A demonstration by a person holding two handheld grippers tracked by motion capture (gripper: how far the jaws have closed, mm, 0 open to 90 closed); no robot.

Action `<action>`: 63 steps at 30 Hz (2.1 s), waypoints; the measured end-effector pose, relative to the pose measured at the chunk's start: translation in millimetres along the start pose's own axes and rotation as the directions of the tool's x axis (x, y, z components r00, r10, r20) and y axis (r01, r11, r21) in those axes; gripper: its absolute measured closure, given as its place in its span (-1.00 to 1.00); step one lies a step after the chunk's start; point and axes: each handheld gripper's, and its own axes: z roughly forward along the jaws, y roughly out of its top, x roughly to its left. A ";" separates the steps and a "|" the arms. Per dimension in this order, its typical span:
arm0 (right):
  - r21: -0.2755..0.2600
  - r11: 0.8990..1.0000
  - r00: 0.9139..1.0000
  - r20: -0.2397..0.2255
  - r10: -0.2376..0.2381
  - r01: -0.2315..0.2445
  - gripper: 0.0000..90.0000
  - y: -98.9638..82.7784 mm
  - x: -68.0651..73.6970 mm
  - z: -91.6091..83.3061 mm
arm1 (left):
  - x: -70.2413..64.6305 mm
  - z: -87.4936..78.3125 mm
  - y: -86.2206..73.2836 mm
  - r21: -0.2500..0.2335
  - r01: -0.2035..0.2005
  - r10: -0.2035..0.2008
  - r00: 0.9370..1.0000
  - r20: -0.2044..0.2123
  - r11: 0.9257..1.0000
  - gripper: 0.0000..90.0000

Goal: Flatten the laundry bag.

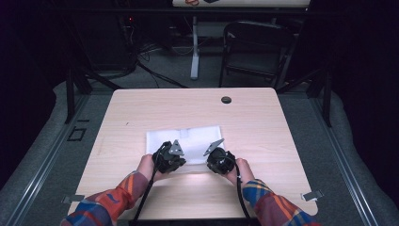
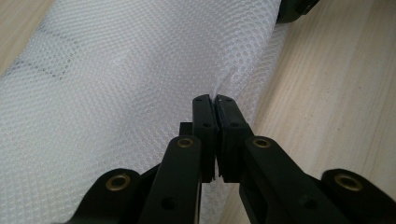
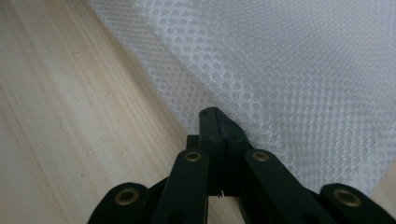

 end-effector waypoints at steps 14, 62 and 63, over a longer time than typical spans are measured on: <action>0.028 0.999 0.999 -0.010 0.043 -0.043 1.00 -4.0 -4.8 2.2 | 0.1 -5.5 1.5 -0.011 0.014 -0.014 1.000 -0.006 1.000 0.95; 0.049 0.999 0.998 -0.054 -0.015 0.018 1.00 -13.1 8.9 -5.3 | 16.7 -44.0 30.0 -0.045 0.095 -0.099 0.991 -0.089 0.994 0.95; 0.049 0.999 0.998 -0.060 -0.012 0.015 1.00 -13.6 9.7 -5.5 | 17.7 -45.8 31.1 -0.047 0.095 -0.099 0.991 -0.092 0.994 0.95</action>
